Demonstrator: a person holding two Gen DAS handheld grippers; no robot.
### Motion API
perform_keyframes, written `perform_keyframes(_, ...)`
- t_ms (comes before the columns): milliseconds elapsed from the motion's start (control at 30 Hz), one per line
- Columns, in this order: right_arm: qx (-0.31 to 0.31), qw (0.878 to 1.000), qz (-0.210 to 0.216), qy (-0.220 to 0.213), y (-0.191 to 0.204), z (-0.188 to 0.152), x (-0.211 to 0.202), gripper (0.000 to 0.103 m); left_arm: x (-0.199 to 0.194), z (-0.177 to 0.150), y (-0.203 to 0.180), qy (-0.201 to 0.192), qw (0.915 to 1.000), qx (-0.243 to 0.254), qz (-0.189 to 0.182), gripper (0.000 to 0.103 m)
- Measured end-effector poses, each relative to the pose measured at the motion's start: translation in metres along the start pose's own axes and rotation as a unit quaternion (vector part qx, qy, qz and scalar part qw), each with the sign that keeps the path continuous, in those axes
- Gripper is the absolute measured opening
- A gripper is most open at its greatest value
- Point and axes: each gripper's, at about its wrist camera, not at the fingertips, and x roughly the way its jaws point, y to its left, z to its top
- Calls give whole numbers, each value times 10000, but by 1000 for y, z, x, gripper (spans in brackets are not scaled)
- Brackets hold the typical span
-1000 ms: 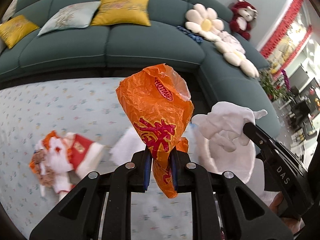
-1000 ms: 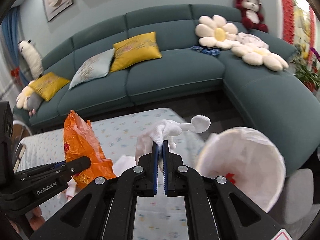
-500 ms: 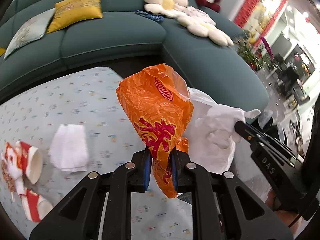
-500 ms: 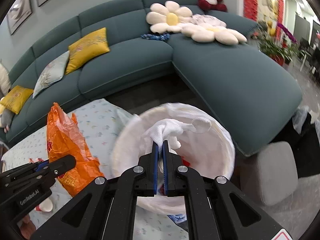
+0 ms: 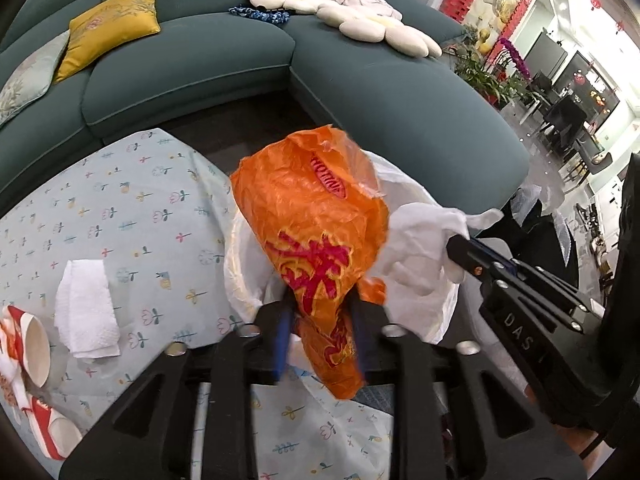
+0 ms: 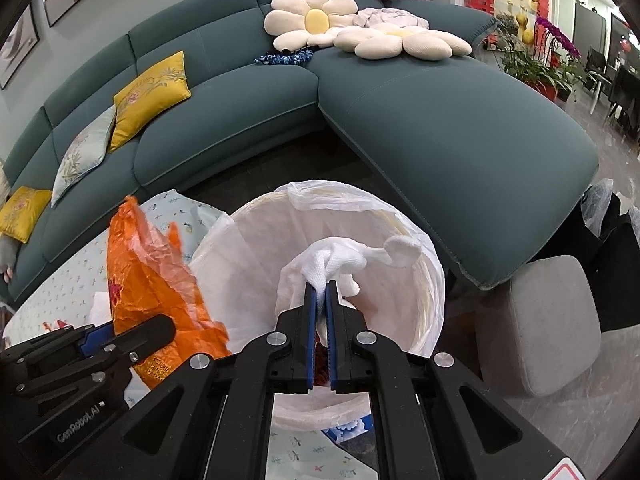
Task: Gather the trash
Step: 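Carry the orange bag and white cloth to the wastebasket and release them, then move both open grippers back toward the remaining trash on the table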
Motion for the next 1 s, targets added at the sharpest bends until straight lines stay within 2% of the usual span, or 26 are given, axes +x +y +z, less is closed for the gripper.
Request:
perform_keyframes(33,5,10000,-25,-35,1,0,-1,8,0,0,0,-29,10000,-4,14,48)
perform_keyframes(67,-7,10000,-41,-58,3,1,-1,9,-1,0,1,-63,10000,-8,13,54)
perform_keyframes(100,-24,10000,-56,-74,4,2,-1,12,-3,0,1,-122,9999,-11,25,56)
perform_keyframes(167,-21,9999,-102,-131,4,1,-4,23,-5,1,2,-174,9998,-9,38,63)
perform_keyframes(200,-15,9998,-113,-170,5,2,-5,32,-7,2,3,-200,9998,-27,49,63)
perform_keyframes(233,-7,9997,-115,-199,5,2,-7,34,-8,2,4,-209,9998,-42,62,63)
perform_keyframes(400,-49,9996,-59,-280,13,3,-16,36,-21,5,14,-282,9994,-165,141,64)
perform_keyframes(567,-312,9990,91,-298,41,2,-25,37,-44,4,34,-410,9982,-244,371,64)
perform_keyframes(767,-761,9961,347,-291,91,-3,-35,37,-71,-8,77,-458,9945,-530,783,64)
perform_keyframes(1000,-1091,9918,656,-131,146,-10,-37,37,-93,-19,139,-386,9843,-997,1407,64)
